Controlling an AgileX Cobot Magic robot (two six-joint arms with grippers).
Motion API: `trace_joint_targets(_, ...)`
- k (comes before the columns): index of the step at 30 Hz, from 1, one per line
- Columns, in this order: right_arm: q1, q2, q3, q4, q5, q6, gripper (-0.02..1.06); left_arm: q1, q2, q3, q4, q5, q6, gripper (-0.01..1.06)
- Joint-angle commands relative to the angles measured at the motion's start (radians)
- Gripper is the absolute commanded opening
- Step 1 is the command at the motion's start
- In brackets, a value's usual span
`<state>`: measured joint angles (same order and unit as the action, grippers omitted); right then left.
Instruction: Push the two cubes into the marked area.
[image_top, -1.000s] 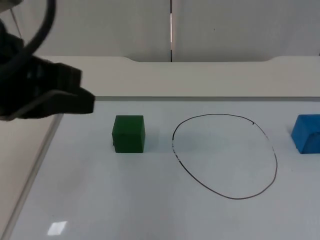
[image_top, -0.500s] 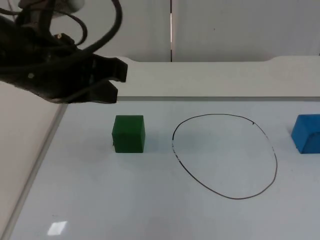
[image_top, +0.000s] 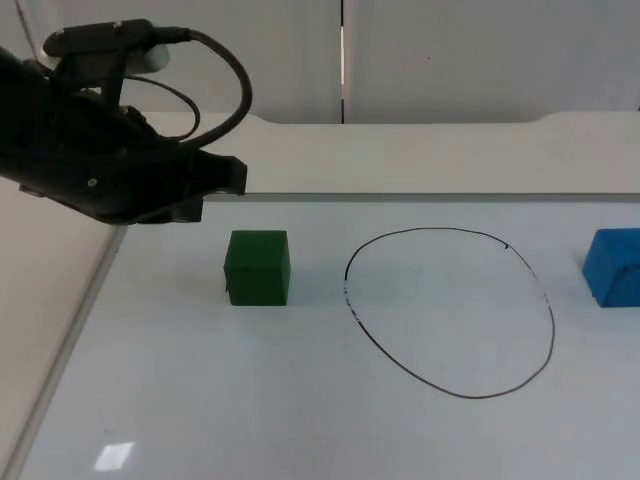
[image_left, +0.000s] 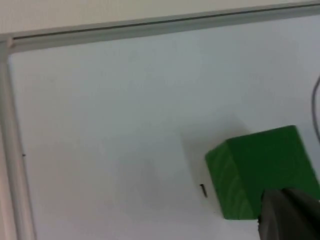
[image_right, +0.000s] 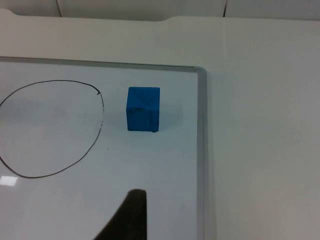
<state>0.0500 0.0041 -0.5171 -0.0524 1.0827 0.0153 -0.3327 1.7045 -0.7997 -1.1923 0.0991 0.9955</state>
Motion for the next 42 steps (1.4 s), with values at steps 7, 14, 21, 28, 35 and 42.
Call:
trace_joint_targets(7, -0.005, -0.004, 0.001, 0.003, -0.005, 0.000, 1.05, -0.007, 0.107, -0.081, -0.031, -0.023, -0.008, 0.00)
trace_joint_targets(14, -0.005, -0.004, 0.001, 0.003, -0.005, 0.000, 1.05, -0.007, 0.196, -0.112, -0.031, -0.061, -0.009, 0.00)
trace_joint_targets(21, -0.005, -0.004, 0.001, 0.003, -0.005, 0.000, 1.05, -0.007, 0.252, -0.116, -0.033, -0.117, -0.011, 0.00)
trace_joint_targets(28, -0.005, -0.004, 0.001, 0.003, -0.005, 0.000, 1.05, -0.007, 0.319, -0.132, -0.029, -0.099, -0.011, 0.00)
trace_joint_targets(35, -0.005, -0.004, 0.001, 0.003, -0.005, 0.000, 1.05, -0.007, 0.320, -0.152, -0.022, -0.080, -0.011, 0.00)
trace_joint_targets(42, -0.005, -0.004, 0.001, 0.003, -0.005, 0.000, 1.05, -0.008, 0.320, -0.155, -0.026, -0.045, -0.011, 0.00)
